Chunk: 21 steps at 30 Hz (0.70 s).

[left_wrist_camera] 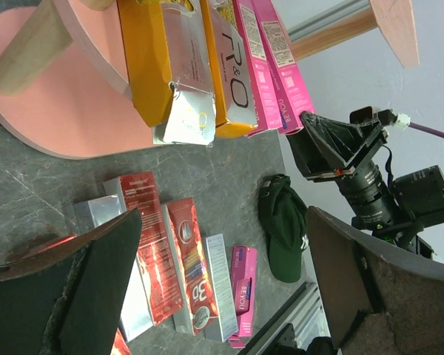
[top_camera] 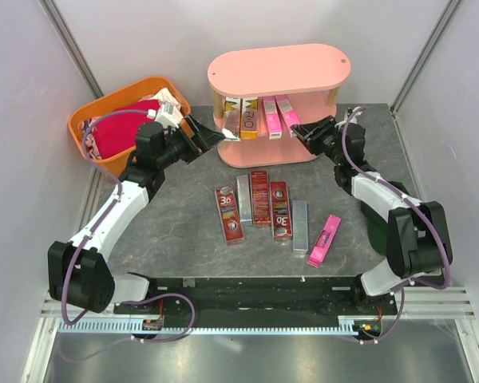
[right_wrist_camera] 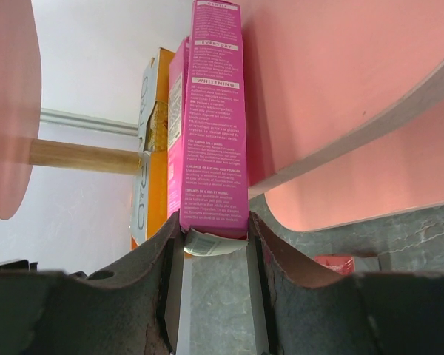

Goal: Place and organize the toothpastes onto the shelf

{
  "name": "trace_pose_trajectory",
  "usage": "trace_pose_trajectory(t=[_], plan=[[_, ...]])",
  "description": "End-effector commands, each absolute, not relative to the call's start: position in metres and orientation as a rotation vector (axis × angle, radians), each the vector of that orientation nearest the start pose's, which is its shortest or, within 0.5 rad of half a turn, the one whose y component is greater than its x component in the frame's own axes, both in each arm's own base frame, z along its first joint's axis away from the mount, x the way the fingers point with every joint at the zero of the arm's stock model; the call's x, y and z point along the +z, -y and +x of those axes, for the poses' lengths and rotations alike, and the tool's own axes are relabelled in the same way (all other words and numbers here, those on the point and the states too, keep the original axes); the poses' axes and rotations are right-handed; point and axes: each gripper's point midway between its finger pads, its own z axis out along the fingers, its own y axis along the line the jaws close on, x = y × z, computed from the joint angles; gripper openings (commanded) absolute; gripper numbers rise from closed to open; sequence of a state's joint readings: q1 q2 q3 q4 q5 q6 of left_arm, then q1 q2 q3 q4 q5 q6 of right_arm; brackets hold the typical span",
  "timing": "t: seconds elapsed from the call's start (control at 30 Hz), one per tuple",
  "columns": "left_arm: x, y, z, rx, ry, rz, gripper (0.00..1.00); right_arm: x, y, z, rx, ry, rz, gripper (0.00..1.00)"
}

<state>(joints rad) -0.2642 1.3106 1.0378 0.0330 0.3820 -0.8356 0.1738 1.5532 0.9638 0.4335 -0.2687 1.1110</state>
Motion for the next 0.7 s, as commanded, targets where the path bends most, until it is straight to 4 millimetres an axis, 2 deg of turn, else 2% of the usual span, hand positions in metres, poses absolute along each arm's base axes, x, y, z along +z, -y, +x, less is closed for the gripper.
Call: trace_pose_trajectory(t=[0.0, 0.17, 0.3, 0.67], plan=[[0.288, 0.204, 0.377, -1.122, -1.888, -0.205, 0.99, 0.244, -0.176, 0.459, 1.176, -1.685, 0.690, 0.04], [0.289, 0.205, 0.376, -1.124, -1.885, -0.199, 0.99, 0.227, -0.180, 0.454, 1.172, -1.655, 0.790, 0.03], [0.289, 0.205, 0.375, -1.129, -1.888, -0.195, 0.98, 0.224, -0.182, 0.451, 1.148, -1.633, 0.834, 0.02], [0.290, 0.205, 0.373, -1.130, -1.889, -0.192, 0.99, 0.212, -0.210, 0.453, 1.184, -1.650, 0.886, 0.06]])
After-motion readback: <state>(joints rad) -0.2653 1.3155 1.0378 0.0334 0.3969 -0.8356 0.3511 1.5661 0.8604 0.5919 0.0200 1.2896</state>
